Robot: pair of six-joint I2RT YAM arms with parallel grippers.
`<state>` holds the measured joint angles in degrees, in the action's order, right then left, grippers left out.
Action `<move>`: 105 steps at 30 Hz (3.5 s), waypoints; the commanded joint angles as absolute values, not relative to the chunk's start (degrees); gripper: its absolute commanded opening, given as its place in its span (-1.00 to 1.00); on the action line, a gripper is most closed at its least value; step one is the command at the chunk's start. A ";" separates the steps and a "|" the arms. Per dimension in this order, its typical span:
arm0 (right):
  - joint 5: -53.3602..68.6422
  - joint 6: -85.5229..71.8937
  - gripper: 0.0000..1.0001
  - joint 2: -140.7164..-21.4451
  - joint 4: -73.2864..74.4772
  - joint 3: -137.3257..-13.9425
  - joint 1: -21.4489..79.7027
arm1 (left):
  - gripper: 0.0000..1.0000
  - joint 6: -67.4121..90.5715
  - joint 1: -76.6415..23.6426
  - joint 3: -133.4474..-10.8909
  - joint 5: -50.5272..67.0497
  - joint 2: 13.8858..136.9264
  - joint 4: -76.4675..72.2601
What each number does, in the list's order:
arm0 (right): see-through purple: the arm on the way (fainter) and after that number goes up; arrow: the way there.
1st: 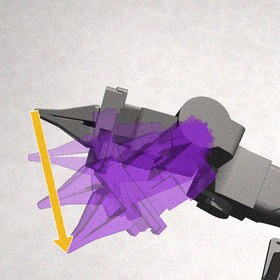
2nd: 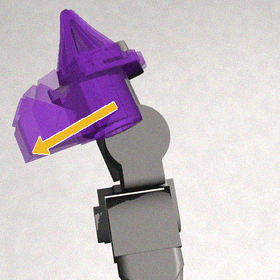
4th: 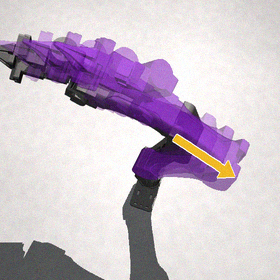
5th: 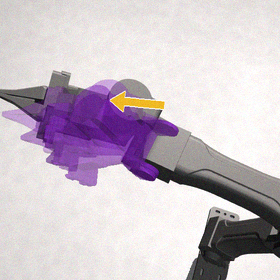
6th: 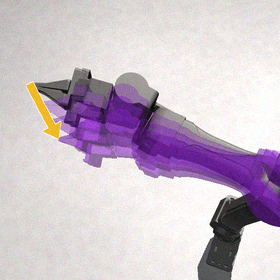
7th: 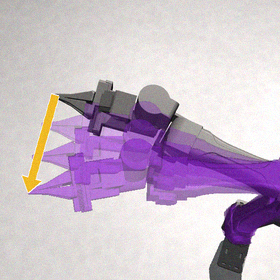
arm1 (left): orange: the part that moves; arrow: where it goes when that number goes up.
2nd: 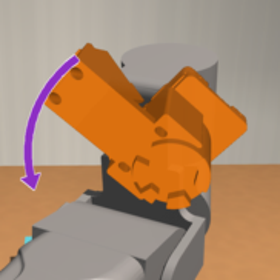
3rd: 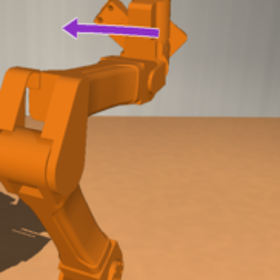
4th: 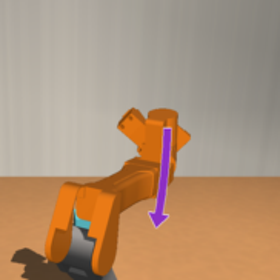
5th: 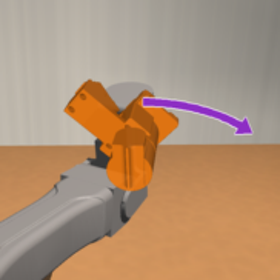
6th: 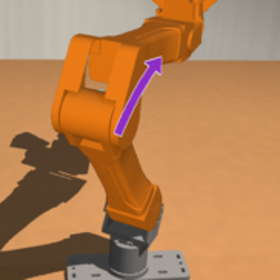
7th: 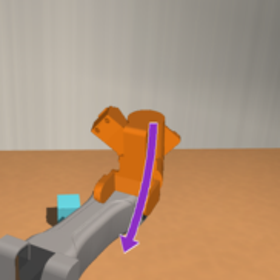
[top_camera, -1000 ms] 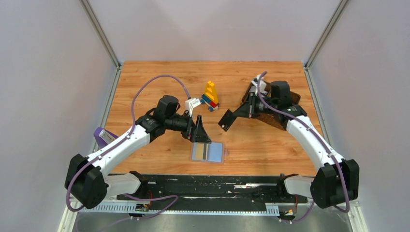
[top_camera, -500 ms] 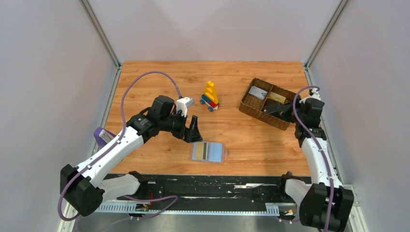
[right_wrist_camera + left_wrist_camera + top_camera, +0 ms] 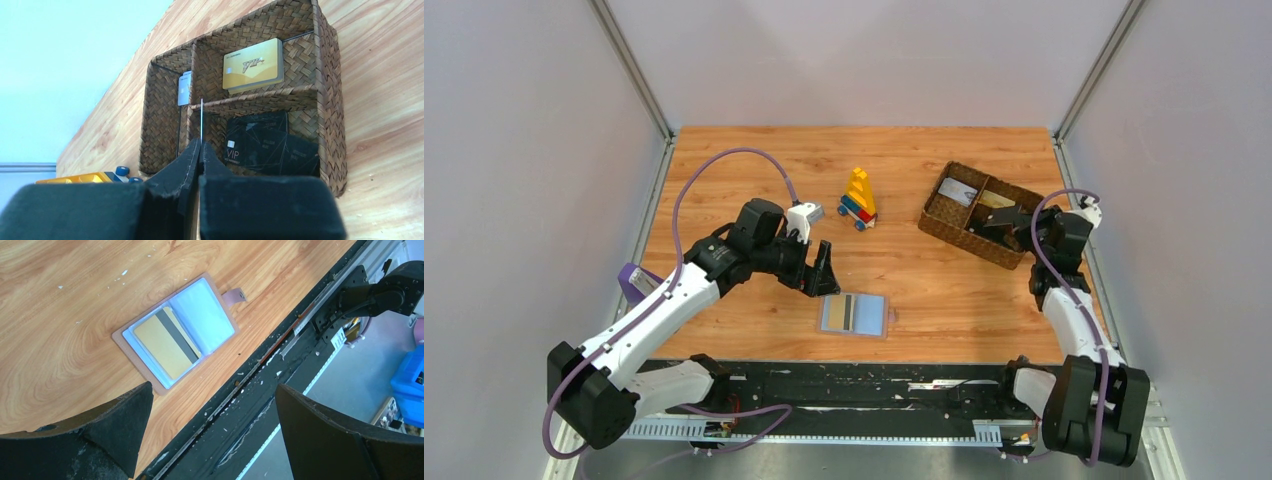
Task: Take the credit cards out of the card holder
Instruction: Place the credit card in the storage box, then remove the credit card from the card holder.
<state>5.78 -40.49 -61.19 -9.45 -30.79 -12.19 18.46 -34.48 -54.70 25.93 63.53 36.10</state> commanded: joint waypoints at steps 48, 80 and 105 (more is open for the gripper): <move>8.04 -47.04 -0.34 -83.68 -20.48 -32.17 -12.57 | 1.00 16.60 -34.15 -55.94 25.61 63.69 36.45; 14.90 -41.02 -0.39 -62.25 9.74 -40.20 16.08 | 0.43 28.61 -33.46 -45.92 18.48 73.51 21.54; 13.37 -58.28 -0.54 -83.27 -6.89 -36.41 47.97 | -0.66 31.60 -33.51 -36.59 21.15 82.87 10.19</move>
